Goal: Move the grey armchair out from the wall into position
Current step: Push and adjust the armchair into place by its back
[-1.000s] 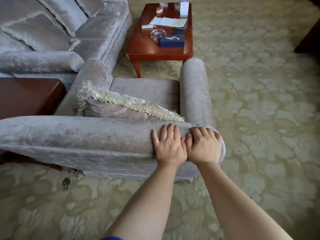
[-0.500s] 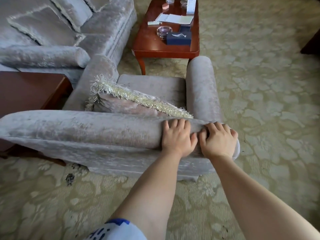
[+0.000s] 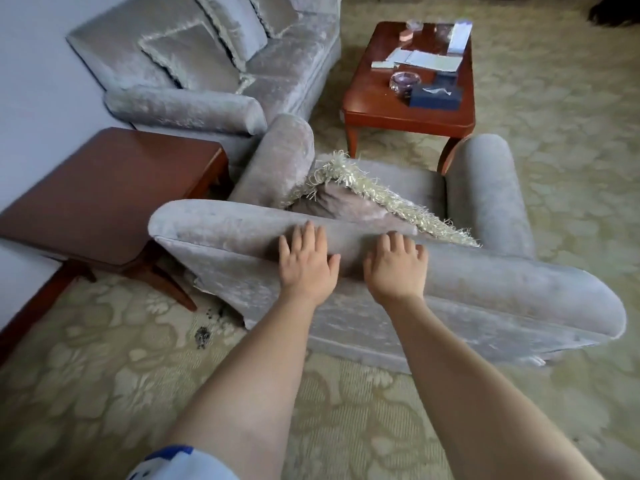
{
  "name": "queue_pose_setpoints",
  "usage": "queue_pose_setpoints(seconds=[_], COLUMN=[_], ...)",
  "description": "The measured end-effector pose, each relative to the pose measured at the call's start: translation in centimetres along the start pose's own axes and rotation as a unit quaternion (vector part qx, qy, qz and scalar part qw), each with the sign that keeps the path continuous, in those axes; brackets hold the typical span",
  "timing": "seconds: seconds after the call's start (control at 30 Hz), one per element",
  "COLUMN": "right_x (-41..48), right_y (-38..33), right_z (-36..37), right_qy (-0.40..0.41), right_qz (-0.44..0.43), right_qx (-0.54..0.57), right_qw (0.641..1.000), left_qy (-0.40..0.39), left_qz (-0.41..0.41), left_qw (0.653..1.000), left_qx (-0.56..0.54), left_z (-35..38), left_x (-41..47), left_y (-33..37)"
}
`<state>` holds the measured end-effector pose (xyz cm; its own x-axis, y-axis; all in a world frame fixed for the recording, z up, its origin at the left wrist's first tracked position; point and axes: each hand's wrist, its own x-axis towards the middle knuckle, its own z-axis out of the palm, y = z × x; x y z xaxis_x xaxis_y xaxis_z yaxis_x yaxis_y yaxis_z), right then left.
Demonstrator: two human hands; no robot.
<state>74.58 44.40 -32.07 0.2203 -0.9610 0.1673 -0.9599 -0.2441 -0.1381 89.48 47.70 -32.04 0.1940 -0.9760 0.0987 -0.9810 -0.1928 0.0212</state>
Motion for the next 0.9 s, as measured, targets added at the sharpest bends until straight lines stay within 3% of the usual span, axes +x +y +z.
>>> queue_pose_setpoints(seconds=[0.17, 0.27, 0.37, 0.47, 0.57, 0.77, 0.9], right_x=[2.8, 5.5, 7.6, 9.2, 10.7, 10.4, 9.2], right_y=[-17.7, -26.9, -32.6, -33.9, -34.5, -35.3, -34.9], right_z=[3.3, 4.8, 5.9, 7.3, 8.1, 7.9, 7.1], right_qy=[0.018, 0.001, -0.008, 0.033, 0.046, 0.046, 0.020], right_qz=[-0.069, -0.093, -0.089, -0.084, -0.063, -0.054, -0.066], right_qx=[0.051, 0.084, 0.098, 0.073, 0.061, 0.063, 0.086], right_qw=[0.996, 0.992, 0.991, 0.993, 0.995, 0.996, 0.994], left_qy=[-0.005, -0.010, 0.008, 0.059, 0.107, 0.058, -0.013], left_qz=[-0.116, -0.124, -0.136, -0.145, -0.135, -0.113, -0.106], left_qw=[0.993, 0.992, 0.990, 0.977, 0.969, 0.984, 0.994], left_qx=[0.024, 0.025, -0.049, -0.147, -0.176, -0.127, -0.028], left_z=[0.1, 0.8, 1.9, 2.9, 3.2, 2.4, 1.5], left_x=[2.8, 4.1, 6.1, 7.6, 9.3, 9.1, 7.9], left_y=[-16.1, -24.1, -28.6, -29.8, -30.6, -31.2, -31.1])
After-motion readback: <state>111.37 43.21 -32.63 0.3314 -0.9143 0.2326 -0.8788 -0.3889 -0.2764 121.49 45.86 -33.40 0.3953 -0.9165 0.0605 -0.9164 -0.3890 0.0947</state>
